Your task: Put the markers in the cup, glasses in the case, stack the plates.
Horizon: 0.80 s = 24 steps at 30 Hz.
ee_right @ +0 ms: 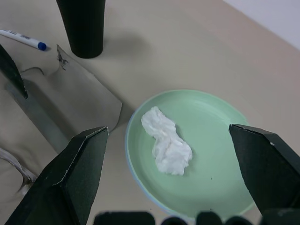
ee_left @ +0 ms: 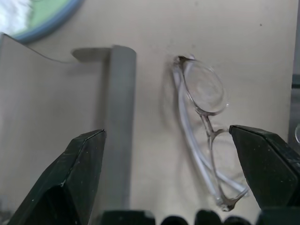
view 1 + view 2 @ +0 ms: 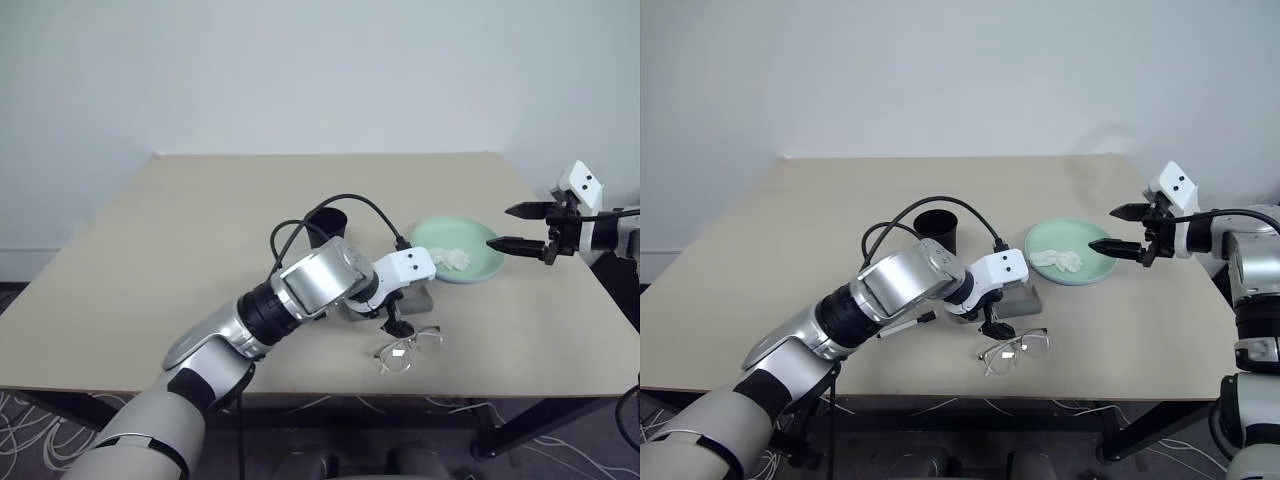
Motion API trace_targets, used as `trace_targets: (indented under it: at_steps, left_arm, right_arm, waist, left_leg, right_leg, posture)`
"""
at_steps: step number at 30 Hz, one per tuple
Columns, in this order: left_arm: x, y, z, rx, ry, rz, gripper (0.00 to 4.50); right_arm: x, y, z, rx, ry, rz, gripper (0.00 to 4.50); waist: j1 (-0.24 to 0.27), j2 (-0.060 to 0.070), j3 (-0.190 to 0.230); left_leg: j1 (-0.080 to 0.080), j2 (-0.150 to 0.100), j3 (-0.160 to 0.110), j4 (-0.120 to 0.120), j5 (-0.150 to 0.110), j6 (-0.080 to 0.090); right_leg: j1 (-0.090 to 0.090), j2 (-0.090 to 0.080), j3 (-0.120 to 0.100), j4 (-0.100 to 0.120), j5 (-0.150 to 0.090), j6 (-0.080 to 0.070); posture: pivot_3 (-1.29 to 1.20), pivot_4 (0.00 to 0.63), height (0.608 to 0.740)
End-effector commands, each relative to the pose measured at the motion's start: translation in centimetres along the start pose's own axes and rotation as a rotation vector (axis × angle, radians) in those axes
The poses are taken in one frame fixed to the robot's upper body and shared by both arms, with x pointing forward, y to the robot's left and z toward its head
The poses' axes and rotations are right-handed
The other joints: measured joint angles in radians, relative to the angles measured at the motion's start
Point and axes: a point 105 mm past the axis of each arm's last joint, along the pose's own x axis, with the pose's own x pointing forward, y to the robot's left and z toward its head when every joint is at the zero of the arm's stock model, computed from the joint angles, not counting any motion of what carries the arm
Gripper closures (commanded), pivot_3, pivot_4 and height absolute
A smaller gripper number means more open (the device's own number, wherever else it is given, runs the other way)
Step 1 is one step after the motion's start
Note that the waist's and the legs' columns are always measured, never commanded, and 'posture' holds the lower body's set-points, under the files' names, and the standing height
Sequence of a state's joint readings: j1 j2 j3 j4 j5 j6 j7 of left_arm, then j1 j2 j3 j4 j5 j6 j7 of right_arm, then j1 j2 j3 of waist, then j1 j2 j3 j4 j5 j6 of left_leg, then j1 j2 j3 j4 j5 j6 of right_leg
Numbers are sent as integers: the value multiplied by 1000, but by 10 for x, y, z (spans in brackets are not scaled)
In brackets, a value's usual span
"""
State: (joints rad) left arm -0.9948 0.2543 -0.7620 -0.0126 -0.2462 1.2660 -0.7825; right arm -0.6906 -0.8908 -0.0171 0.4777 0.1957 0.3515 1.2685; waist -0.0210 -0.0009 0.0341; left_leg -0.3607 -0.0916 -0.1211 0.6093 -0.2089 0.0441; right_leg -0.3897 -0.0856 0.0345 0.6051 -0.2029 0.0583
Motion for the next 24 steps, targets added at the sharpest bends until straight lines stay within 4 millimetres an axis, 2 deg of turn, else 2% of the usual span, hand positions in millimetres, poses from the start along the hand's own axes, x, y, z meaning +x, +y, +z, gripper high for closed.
trace_targets:
  at_steps: [1, 17, 20, 24]
  left_arm:
    - [1, 0, 8, 13, 24, 20, 0]
    - [17, -7, 4, 31, 65, 9, 0]
    - [21, -8, 3, 34, 67, 9, 595]
    - [24, -8, 2, 31, 72, 7, 1965]
  right_arm:
    - [-14, -2, 16, -46, -39, -34, 34]
    - [-16, 5, 17, -38, -32, -48, 34]
    - [-15, 5, 18, -39, -34, -49, 0]
    - [-14, 6, 19, -39, -36, -48, 0]
  waist:
    - [0, 0, 1]
    - [1, -1, 2]
    - [1, -1, 2]
    - [1, -1, 2]
  left_leg:
    - [0, 0, 0, 0, 0, 0]
    - [0, 0, 0, 1, 0, 0]
    - [-1, 0, 0, 1, 0, 0]
    - [0, 0, 0, 1, 0, 0]
  right_leg:
    - [0, 0, 0, 0, 0, 0]
    - [0, 0, 0, 0, 0, 0]
    - [0, 0, 0, 0, 0, 0]
    - [0, 0, 0, 0, 0, 0]
  posture:
    - [0, 0, 732]
    - [0, 0, 732]
    - [0, 0, 732]
    - [0, 0, 732]
